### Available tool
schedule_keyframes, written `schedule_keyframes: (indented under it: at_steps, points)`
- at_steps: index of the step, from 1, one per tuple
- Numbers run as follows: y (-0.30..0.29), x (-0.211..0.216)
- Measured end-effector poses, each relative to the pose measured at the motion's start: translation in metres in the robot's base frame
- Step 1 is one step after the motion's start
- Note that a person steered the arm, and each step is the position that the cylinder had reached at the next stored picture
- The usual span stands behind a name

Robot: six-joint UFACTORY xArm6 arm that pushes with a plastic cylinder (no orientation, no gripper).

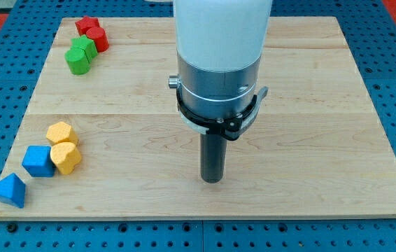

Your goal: Push the blue triangle towards the bottom right of the board

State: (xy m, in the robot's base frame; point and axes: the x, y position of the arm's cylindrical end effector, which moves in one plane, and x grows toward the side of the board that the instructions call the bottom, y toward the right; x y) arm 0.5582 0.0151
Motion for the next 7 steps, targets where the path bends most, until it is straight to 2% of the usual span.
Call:
schedule_keyframes:
  at_steps: [3, 4, 5, 6, 7]
  points:
    - [-0.010, 0.000]
    - [-0.042, 0.000]
    - [-0.079, 0.024]
    - [-0.160, 0.059]
    - [-0.164, 0.060]
